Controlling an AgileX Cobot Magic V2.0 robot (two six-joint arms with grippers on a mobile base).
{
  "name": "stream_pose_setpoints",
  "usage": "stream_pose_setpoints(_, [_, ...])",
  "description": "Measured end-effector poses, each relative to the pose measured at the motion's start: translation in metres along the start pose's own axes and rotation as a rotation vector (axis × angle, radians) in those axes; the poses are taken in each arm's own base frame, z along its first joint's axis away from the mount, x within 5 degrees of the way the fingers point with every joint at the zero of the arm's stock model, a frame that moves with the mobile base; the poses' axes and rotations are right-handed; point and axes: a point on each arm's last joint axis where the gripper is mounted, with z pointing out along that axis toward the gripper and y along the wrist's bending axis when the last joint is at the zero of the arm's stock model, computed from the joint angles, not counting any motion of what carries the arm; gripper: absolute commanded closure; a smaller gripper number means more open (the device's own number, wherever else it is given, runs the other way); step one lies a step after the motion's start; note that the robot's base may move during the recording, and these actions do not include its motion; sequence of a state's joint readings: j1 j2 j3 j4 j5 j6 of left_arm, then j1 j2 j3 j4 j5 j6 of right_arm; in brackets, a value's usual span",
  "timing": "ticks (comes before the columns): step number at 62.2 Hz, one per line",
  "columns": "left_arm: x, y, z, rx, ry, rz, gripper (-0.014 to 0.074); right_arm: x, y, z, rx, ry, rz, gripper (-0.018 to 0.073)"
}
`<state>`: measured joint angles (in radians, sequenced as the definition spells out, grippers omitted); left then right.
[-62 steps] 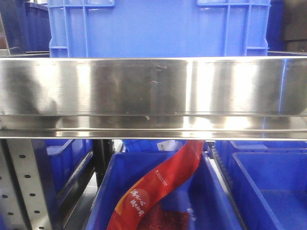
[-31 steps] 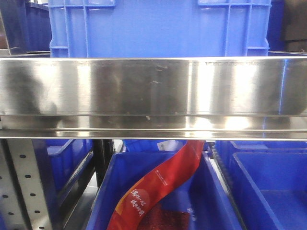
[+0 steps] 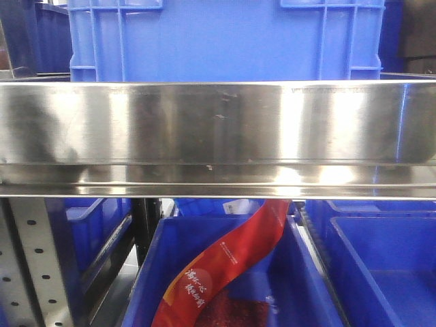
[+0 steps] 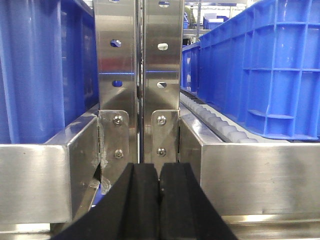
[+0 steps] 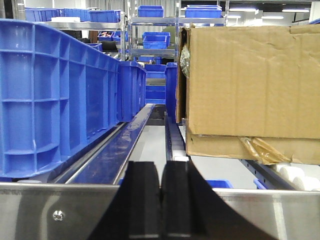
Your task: Grab PVC pipe and place in blue bin
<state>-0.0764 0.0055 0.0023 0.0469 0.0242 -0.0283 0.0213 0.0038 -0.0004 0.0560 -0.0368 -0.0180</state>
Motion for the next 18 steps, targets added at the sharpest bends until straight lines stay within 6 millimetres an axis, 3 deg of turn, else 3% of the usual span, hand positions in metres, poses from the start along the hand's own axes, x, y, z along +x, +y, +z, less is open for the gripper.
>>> stream_pose_setpoints(18, [0.0000,0.0000,0.0000,0.000,0.000,0.002,0.0708,0.0000,0.0000,0.0000,0.000,0.000,0.000,0.0727])
